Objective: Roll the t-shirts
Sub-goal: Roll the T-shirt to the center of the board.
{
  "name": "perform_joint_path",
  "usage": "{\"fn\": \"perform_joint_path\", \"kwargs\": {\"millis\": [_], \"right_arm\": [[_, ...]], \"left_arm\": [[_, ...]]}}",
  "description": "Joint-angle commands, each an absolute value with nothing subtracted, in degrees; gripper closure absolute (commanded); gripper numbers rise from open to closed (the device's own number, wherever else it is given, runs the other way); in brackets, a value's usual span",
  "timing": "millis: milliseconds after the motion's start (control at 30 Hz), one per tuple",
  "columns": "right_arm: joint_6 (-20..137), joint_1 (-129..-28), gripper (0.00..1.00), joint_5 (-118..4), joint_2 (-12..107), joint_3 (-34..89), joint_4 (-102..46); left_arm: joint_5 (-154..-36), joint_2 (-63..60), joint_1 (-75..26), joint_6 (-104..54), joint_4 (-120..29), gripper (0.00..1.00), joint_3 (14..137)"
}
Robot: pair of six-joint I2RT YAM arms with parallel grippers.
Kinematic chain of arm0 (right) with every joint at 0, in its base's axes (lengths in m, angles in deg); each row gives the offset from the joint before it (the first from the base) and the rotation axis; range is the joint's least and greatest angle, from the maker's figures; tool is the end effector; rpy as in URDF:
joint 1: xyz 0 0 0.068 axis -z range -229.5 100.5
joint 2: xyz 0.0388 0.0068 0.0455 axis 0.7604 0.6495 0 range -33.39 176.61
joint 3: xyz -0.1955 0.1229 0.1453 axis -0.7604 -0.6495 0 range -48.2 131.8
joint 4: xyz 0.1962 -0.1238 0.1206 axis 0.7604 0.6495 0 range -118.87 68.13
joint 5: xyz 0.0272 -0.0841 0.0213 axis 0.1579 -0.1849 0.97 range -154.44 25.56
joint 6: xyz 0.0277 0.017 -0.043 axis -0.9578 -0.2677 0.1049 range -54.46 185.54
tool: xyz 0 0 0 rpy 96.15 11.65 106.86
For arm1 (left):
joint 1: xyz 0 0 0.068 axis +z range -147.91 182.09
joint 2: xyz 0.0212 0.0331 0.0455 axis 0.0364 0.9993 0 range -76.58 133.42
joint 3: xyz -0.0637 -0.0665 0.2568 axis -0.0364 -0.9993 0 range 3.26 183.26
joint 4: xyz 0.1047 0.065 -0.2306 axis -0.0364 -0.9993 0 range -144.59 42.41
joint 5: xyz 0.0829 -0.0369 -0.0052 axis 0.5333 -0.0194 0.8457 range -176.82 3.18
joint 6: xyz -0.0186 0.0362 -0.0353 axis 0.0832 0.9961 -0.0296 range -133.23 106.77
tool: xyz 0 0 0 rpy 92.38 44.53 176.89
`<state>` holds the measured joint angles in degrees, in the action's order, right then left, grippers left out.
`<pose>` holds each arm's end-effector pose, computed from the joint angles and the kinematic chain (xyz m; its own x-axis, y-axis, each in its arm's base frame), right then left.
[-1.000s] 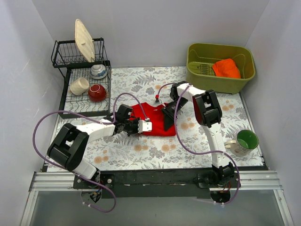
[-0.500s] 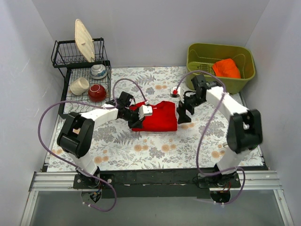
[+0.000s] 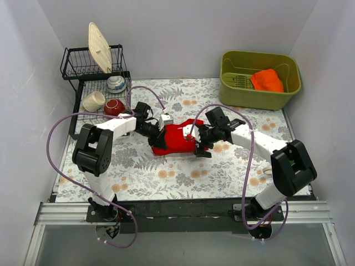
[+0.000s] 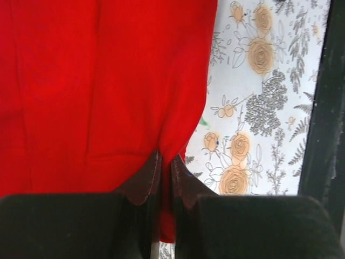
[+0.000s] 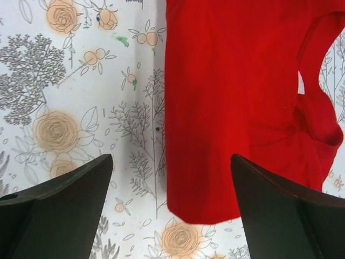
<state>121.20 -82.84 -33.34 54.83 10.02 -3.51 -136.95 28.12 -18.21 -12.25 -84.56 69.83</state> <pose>0.2518 0.1876 0.2208 0.2033 -0.7126 -0.6715 -0.9714 -0.0609 -0.2294 0.3110 -0.1442 0.1713 -0.8993 0.3442 -0.2698 0.4229 0.5270 -0.7372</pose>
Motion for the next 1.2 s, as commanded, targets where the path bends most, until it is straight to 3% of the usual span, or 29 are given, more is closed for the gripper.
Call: {"fn": "perform_joint_path", "kwargs": {"millis": [0, 300, 500, 967, 1067, 1100, 1167], "right_arm": [[122.40, -84.39, 0.01, -35.78, 56.34, 8.15, -11.11], [124.78, -85.79, 0.02, -40.96, 60.12, 1.38, -25.24], [124.87, -85.71, 0.18, -46.32, 62.06, -0.91, -32.73], [130.05, -85.71, 0.17, -45.02, 62.59, -1.61, -36.70], [130.58, -85.79, 0.27, -43.17, 62.93, -1.00, -35.39], [130.76, -85.79, 0.45, -42.56, 64.15, 1.00, -31.72], [130.24, -85.79, 0.61, -42.11, 65.74, 4.17, -27.14]], "left_arm": [[-142.01, 29.32, -17.69, -12.87, -87.84, 1.00, 73.22], [-144.21, 33.98, -16.64, -8.58, -96.18, 1.00, 79.02], [-143.51, 36.18, -15.58, -4.53, -100.58, 1.00, 80.78], [-147.11, 41.19, -13.91, -3.56, -107.26, 1.00, 85.96], [-147.03, 40.93, -13.91, -3.73, -107.18, 1.00, 85.35], [-146.41, 40.32, -13.91, -3.82, -107.00, 0.99, 85.09], [-145.27, 39.18, -13.91, -3.82, -105.60, 0.92, 84.39]]}}
